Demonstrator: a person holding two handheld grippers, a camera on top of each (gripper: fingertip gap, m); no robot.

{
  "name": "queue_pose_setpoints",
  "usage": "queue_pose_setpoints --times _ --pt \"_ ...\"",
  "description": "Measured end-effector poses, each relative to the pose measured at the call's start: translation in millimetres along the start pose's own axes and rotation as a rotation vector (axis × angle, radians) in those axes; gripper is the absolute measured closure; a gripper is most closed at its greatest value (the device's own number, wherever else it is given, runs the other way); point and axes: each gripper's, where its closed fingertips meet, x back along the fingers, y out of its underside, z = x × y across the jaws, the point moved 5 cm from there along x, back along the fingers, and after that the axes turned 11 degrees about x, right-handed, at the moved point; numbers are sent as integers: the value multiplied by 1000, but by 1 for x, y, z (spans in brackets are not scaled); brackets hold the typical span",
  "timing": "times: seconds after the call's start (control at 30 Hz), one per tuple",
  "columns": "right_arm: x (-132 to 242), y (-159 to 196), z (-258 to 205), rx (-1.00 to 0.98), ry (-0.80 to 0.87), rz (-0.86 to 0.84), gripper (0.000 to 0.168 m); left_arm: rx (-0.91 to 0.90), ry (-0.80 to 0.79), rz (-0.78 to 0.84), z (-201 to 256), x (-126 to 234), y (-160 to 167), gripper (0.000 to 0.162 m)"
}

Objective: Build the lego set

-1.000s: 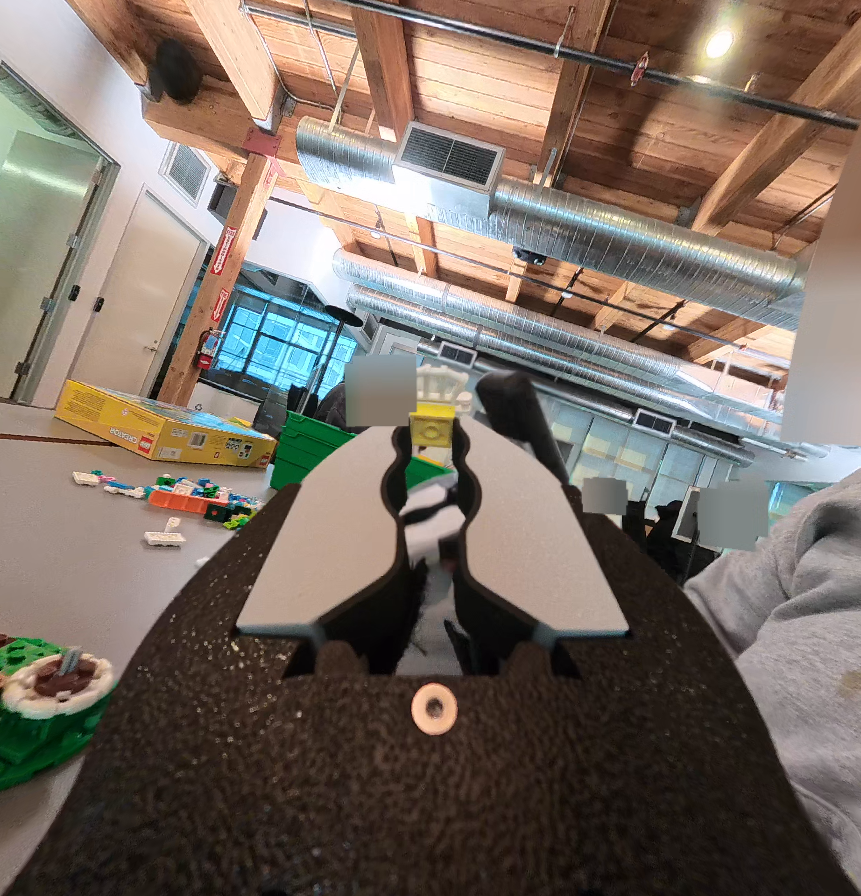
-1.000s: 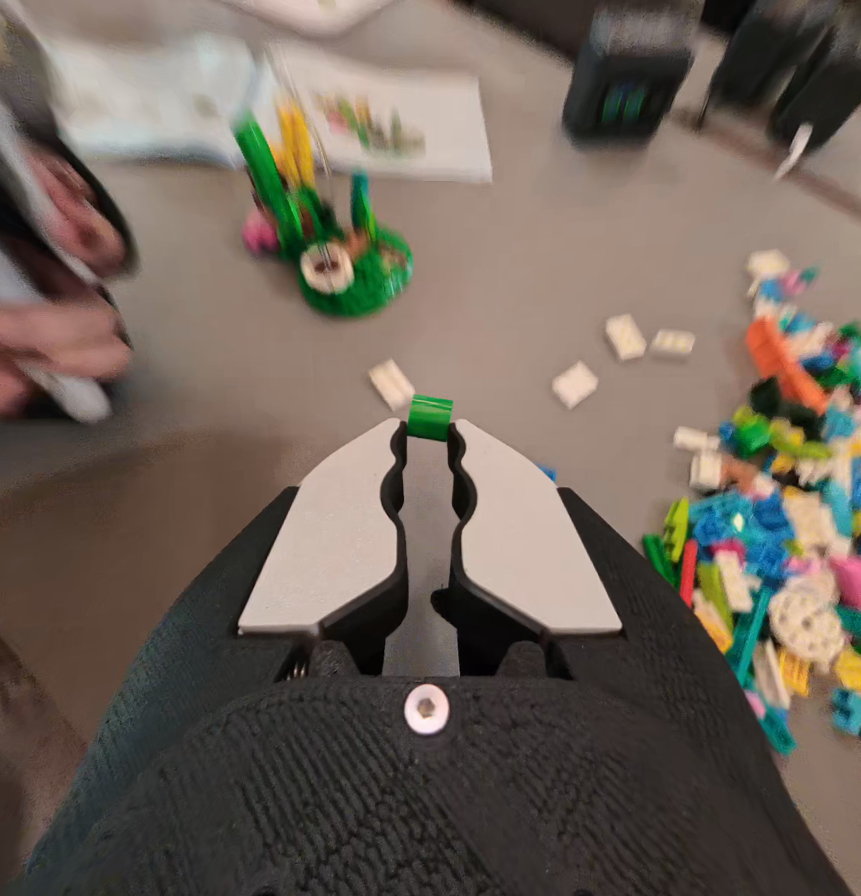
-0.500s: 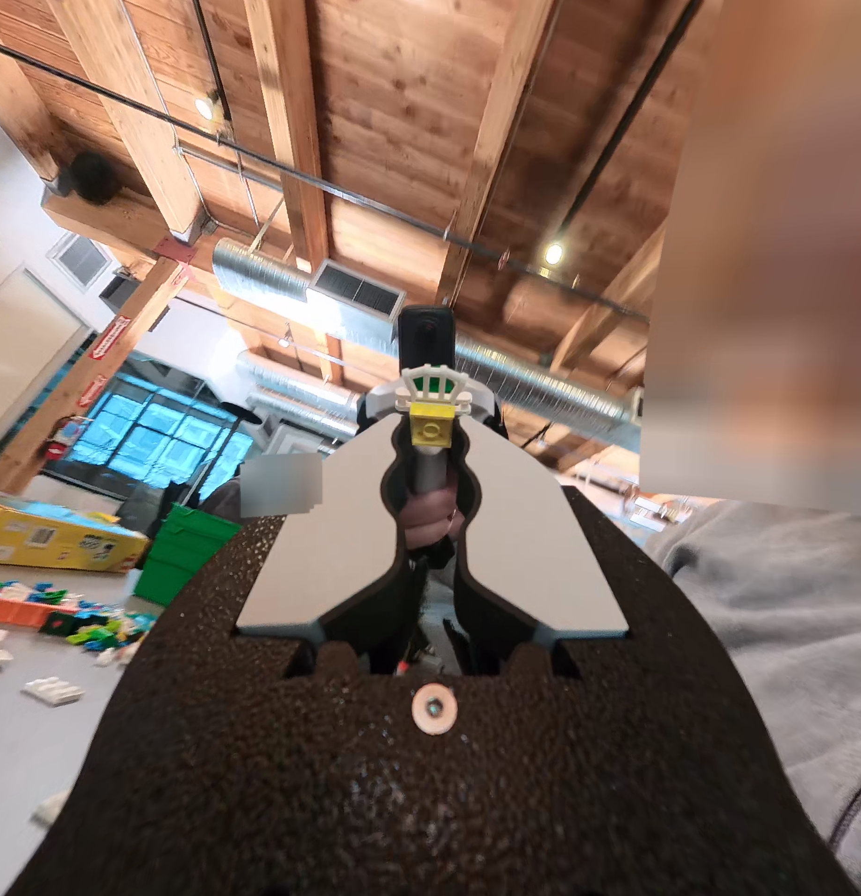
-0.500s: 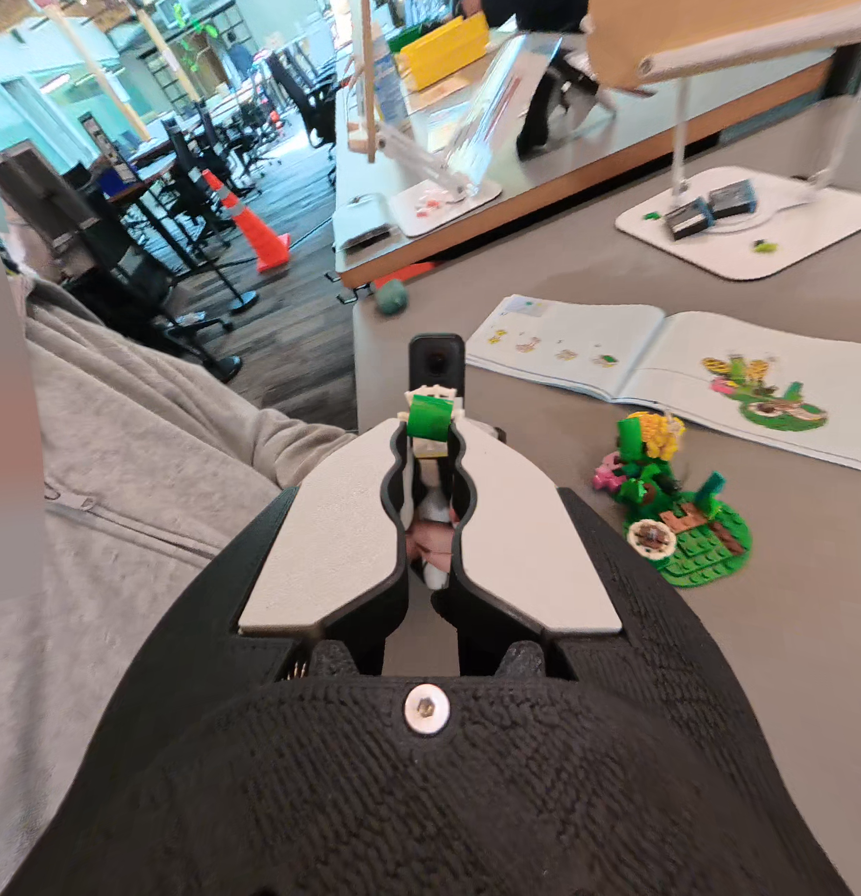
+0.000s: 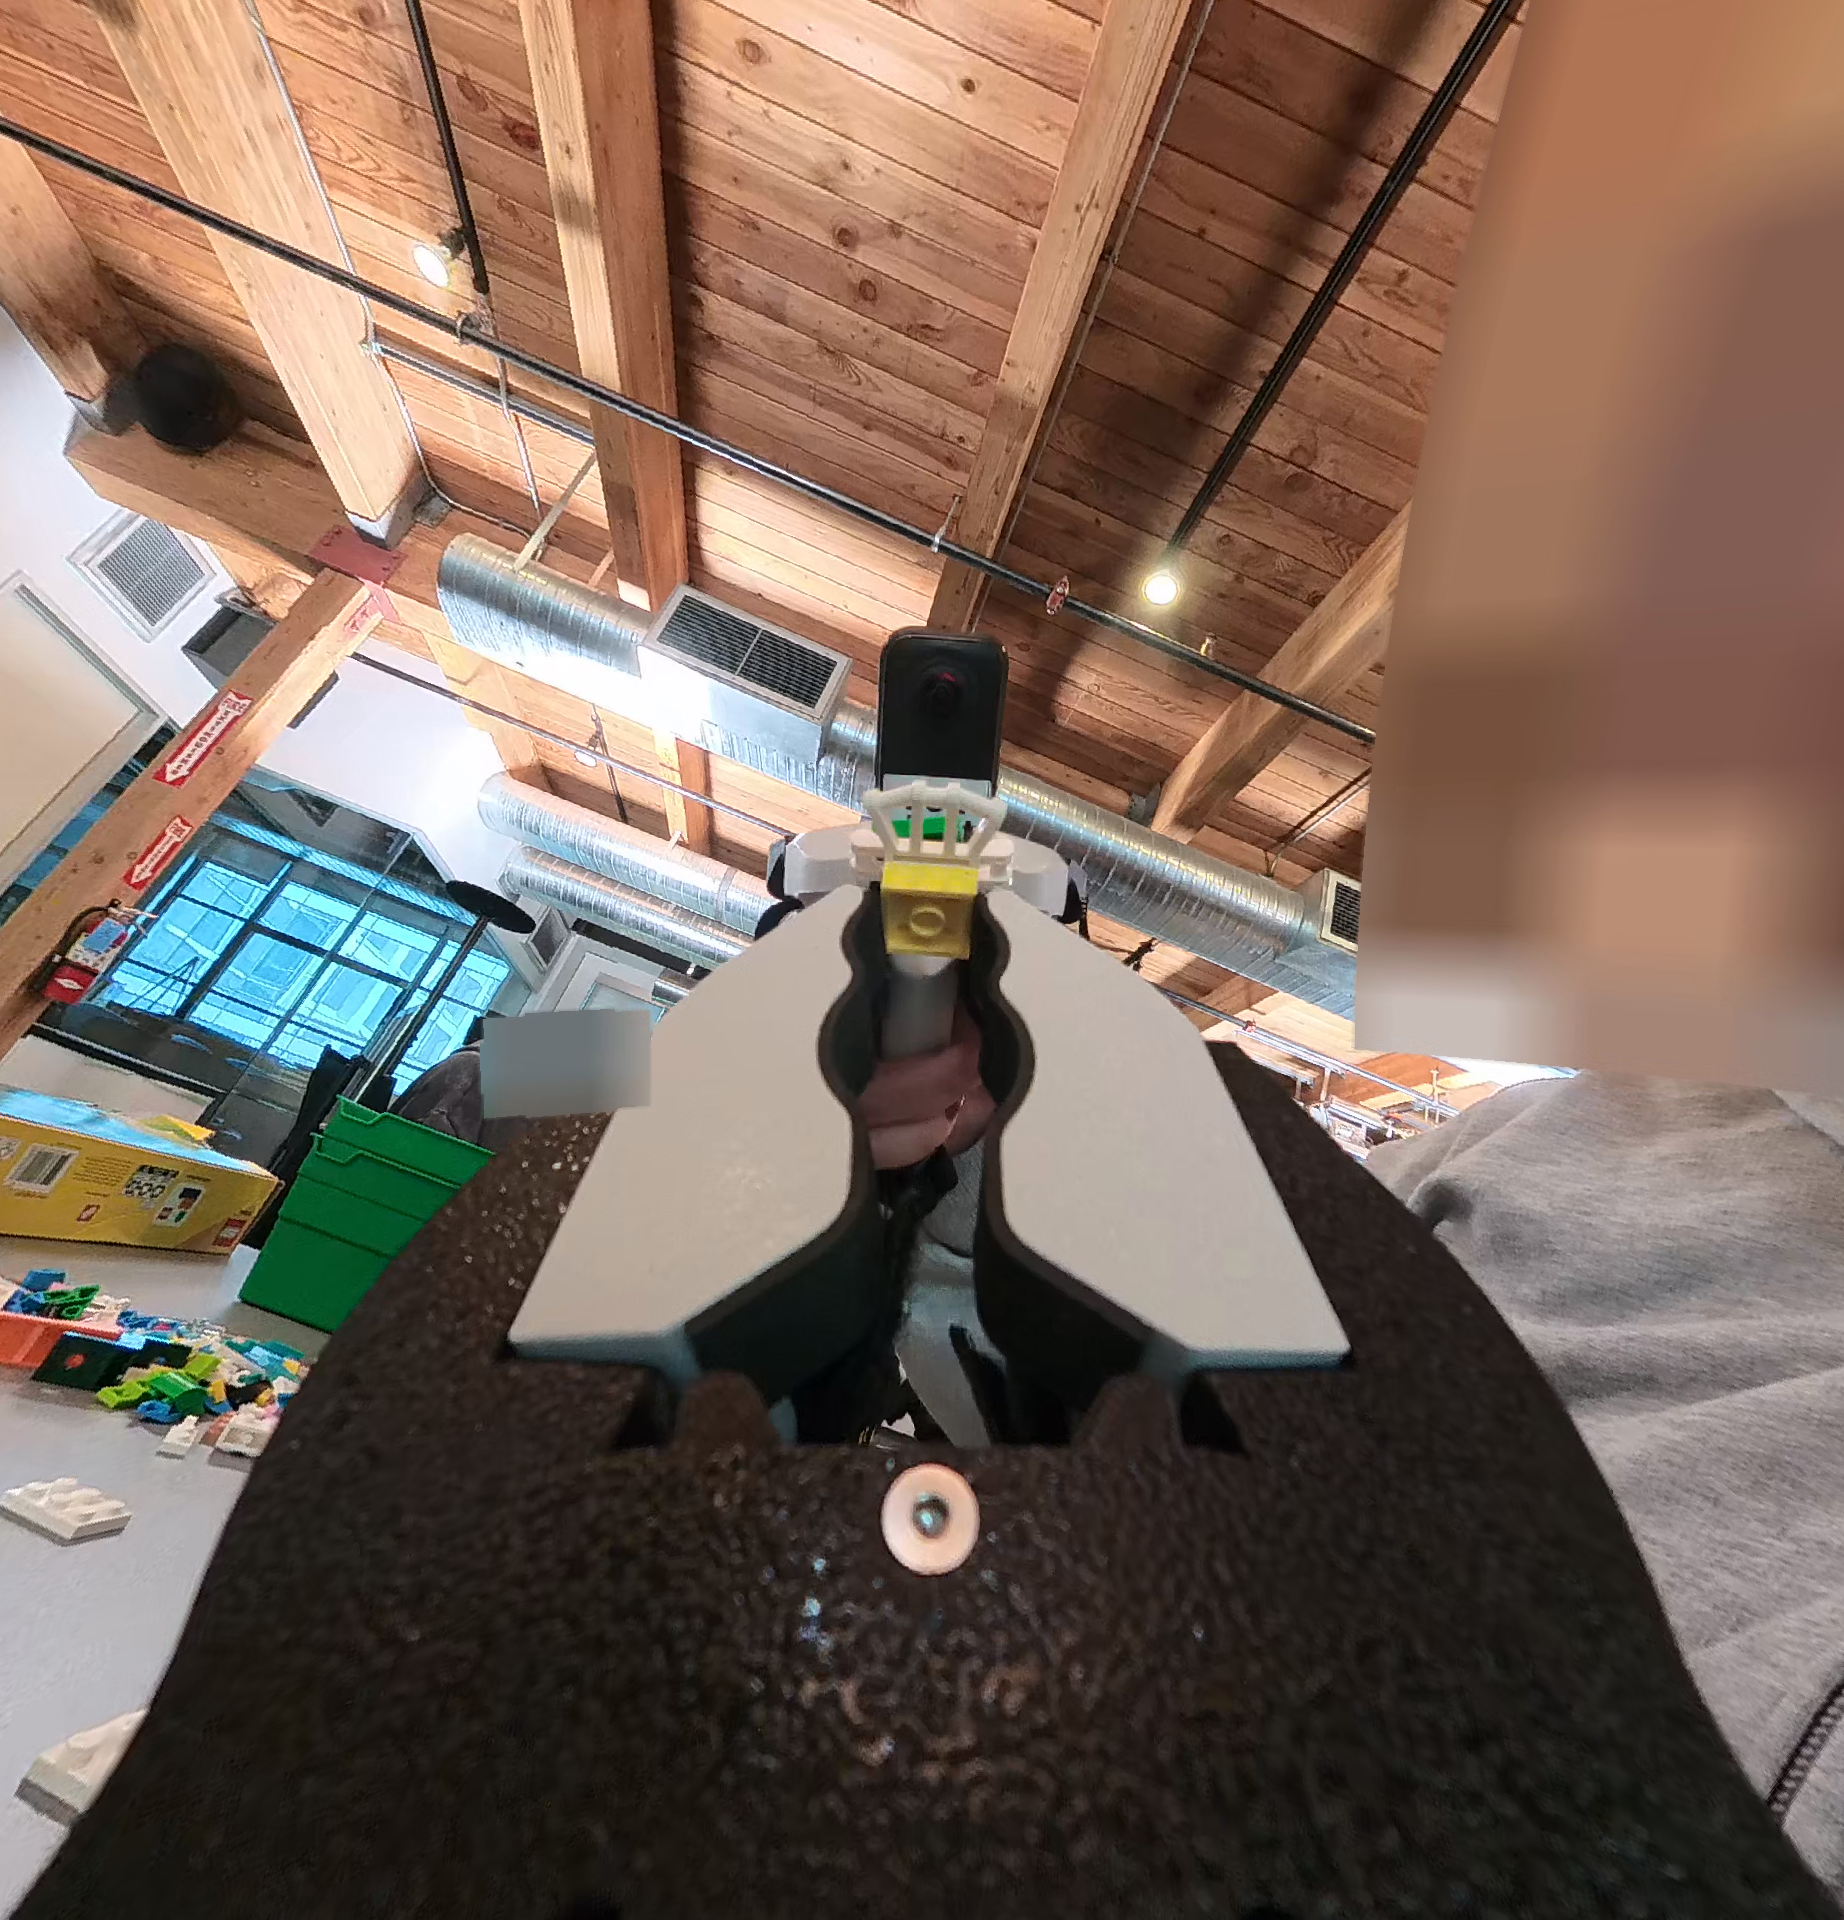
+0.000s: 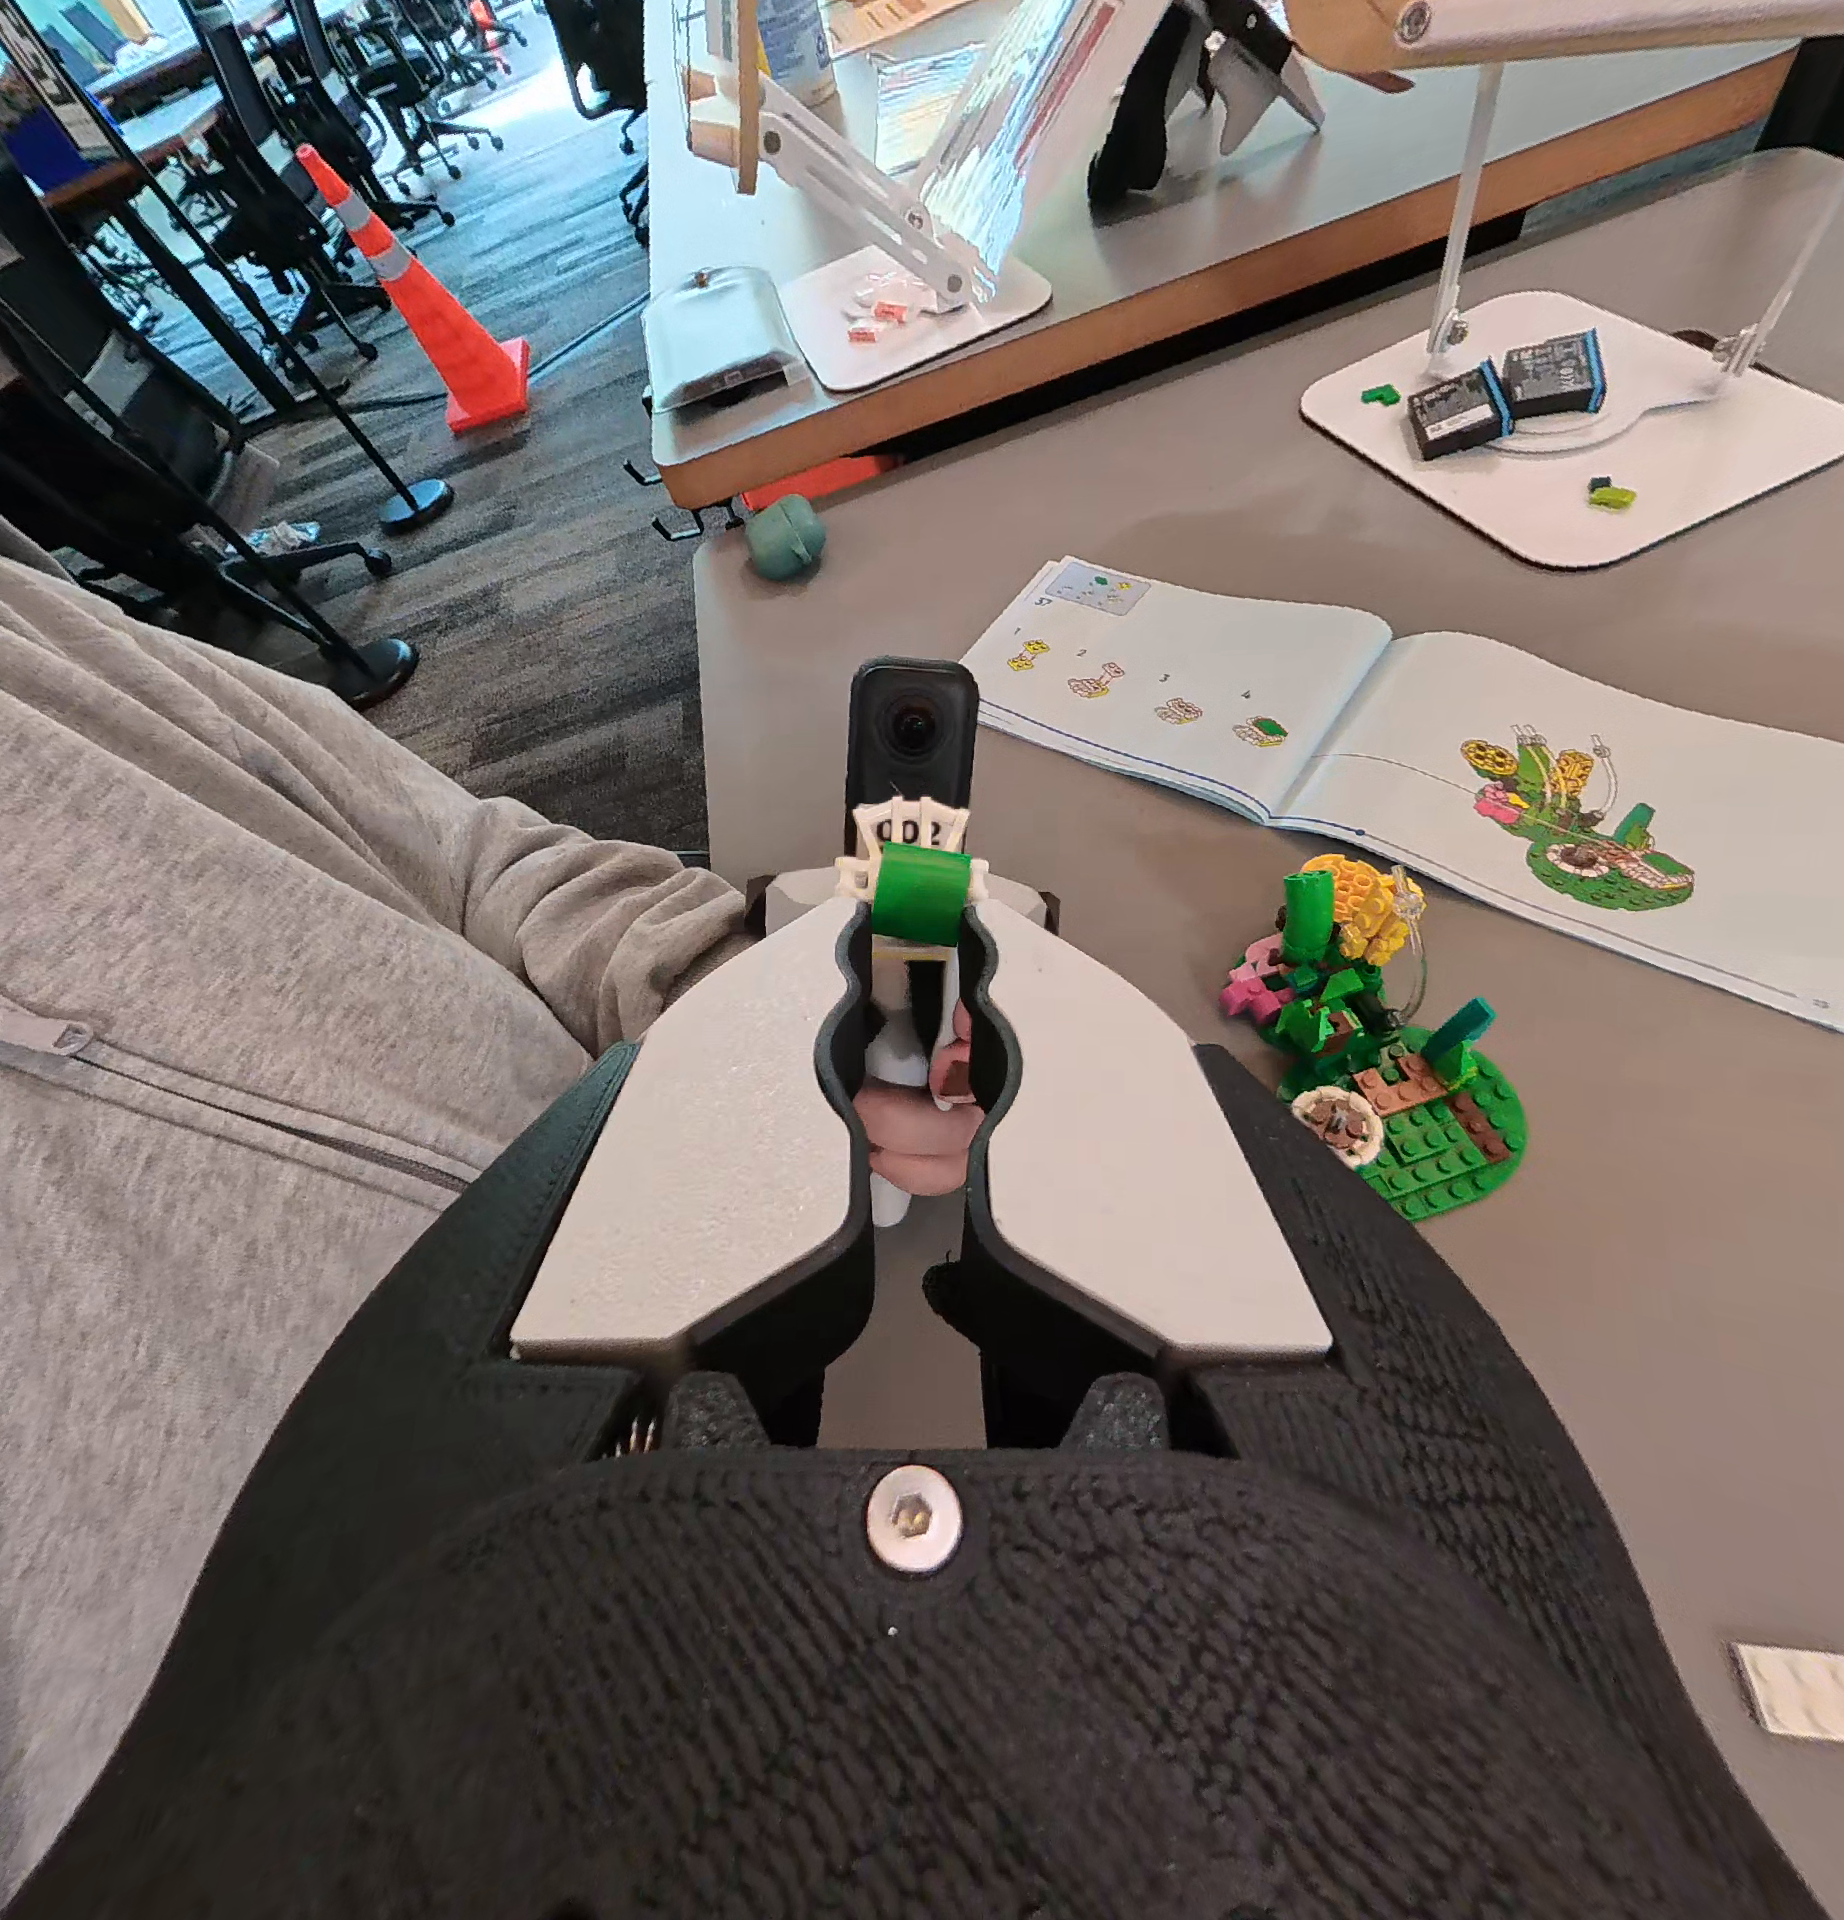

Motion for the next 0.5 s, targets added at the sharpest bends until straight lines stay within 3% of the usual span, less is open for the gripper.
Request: queue_pose_setpoints --times 0.03,0.5 --pt "0 0 0 -3 -4 -3 154 3 3 1 0 0 0 146" --pt "-3 -1 -1 7 -5 -48 153 31 19 10 0 1 -1 146"
